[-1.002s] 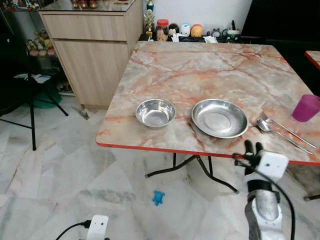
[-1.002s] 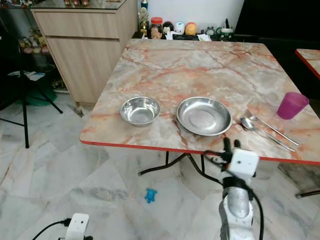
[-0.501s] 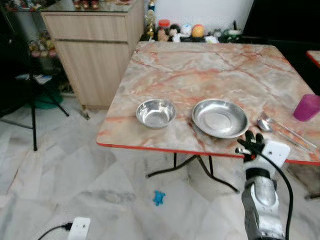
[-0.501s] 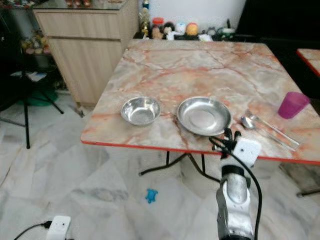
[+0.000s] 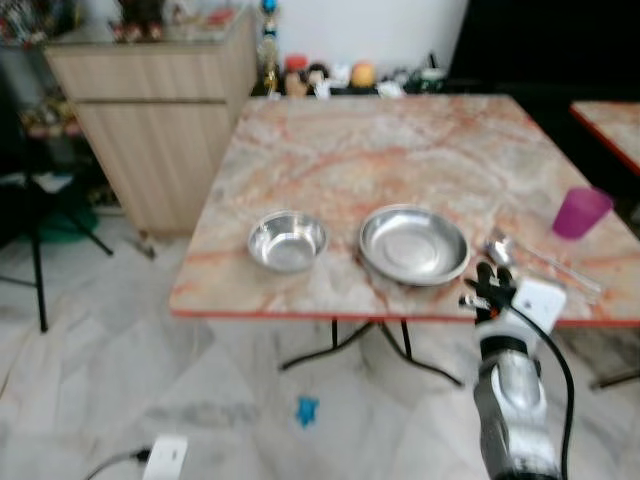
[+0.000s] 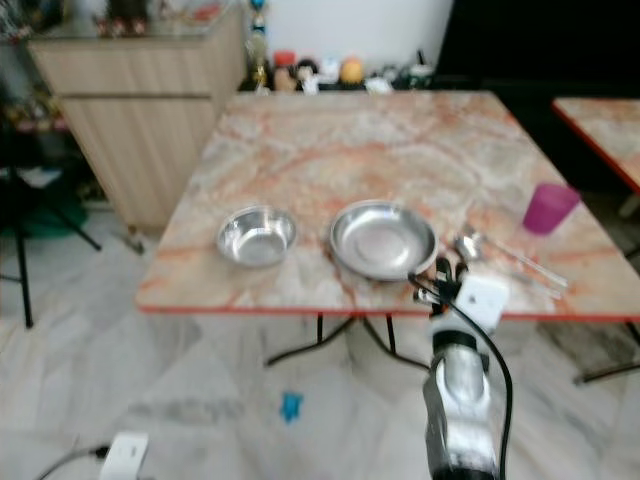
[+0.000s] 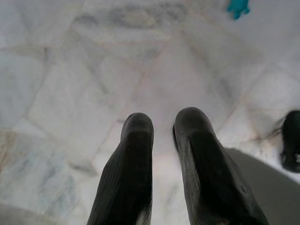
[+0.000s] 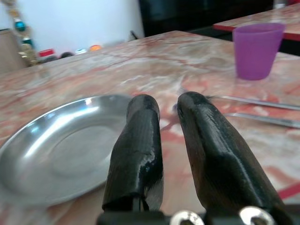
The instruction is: Setting the table
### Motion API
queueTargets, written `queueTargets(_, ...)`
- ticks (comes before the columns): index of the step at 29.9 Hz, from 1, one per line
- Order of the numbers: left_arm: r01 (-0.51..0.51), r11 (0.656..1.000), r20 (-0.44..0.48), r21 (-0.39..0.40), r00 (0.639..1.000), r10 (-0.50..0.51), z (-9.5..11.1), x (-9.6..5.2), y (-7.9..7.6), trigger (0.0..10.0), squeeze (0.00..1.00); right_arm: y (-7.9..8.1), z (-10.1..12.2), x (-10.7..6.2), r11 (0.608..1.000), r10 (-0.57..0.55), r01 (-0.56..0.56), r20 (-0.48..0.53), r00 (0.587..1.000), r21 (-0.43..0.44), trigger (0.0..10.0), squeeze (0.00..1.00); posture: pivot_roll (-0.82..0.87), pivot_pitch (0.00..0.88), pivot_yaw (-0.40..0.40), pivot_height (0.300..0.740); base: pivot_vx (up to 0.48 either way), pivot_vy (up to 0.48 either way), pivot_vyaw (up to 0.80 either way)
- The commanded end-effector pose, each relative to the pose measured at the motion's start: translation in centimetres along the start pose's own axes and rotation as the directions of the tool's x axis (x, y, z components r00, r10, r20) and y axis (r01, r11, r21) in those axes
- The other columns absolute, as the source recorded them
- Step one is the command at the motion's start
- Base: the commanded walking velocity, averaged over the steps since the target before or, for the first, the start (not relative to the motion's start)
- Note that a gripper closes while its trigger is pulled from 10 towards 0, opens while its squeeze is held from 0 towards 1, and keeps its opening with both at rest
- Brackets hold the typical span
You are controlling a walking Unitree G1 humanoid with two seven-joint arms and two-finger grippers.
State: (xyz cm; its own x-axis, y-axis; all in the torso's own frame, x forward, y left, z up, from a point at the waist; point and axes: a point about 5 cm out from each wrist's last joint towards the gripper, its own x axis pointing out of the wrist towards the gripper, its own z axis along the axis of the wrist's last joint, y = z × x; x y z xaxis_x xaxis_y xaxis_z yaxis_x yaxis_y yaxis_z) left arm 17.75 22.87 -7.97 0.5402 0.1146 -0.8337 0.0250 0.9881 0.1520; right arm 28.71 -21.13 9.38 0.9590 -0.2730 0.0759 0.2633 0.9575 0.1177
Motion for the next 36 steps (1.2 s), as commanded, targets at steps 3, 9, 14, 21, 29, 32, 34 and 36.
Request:
queueTargets(3,0.01,1.0,-0.016,-0.001,1.0,-0.01,-0.5,0.0,-0.4,10.0,0.0,0.6,0.0,0.0,1.0,0.016,-0.016,0.003,1.0,0.008,10.0,0.0,0.03,0.0,-0.002,0.74,0.358,0.0,0.0)
queueTargets(9,0.012,1.0,-0.019,-0.005,1.0,-0.012,-0.8,-0.1,-0.5,10.0,0.0,0.9,-0.1,-0.1,1.0,0.02,-0.02,0.0,1.0,0.012,10.0,0.0,0.03,0.0,-0.003,0.74,0.361,0.0,0.0)
queueTargets(14,0.008,1.0,-0.019,-0.007,1.0,-0.008,-0.8,-0.1,-0.2,10.0,0.0,0.9,-0.2,-0.2,1.0,0.017,-0.017,-0.004,1.0,0.012,10.0,0.0,0.03,0.0,-0.005,0.74,0.361,0.0,0.0)
queueTargets(21,0.006,1.0,-0.019,-0.013,1.0,-0.007,-0.8,-0.1,-0.5,10.0,0.0,1.0,-0.4,-0.6,1.0,0.019,-0.018,-0.017,1.0,0.019,10.0,0.13,0.03,0.0,-0.006,0.74,0.093,0.0,0.0)
queueTargets(29,0.004,1.0,-0.021,-0.008,1.0,-0.004,-0.7,0.0,-0.6,10.0,0.0,0.2,-0.3,-1.7,0.998,-0.018,0.02,-0.036,0.999,0.058,10.0,1.0,0.03,0.006,-0.006,0.74,0.0,0.0,0.0)
queueTargets(32,-0.002,1.0,-0.022,-0.007,1.0,0.002,-0.7,-0.1,0.0,10.0,0.0,-0.1,0.1,-2.2,0.996,-0.027,0.03,-0.037,0.999,0.08,10.0,1.0,0.02,0.005,-0.006,0.74,0.0,0.0,0.0)
queueTargets(34,-0.006,1.0,-0.022,-0.007,1.0,0.005,-0.7,-0.1,0.3,10.0,0.0,-0.4,0.5,-2.8,0.997,-0.022,0.025,-0.041,0.999,0.08,10.0,1.0,0.02,0.006,-0.006,0.74,0.0,0.0,0.0)
queueTargets(36,-0.005,1.0,-0.021,-0.006,1.0,0.005,-0.7,-0.1,0.3,10.0,0.0,-0.5,0.6,-2.9,0.996,-0.023,0.027,-0.042,0.999,0.081,10.0,1.0,0.02,0.008,-0.006,0.74,0.0,0.0,0.0)
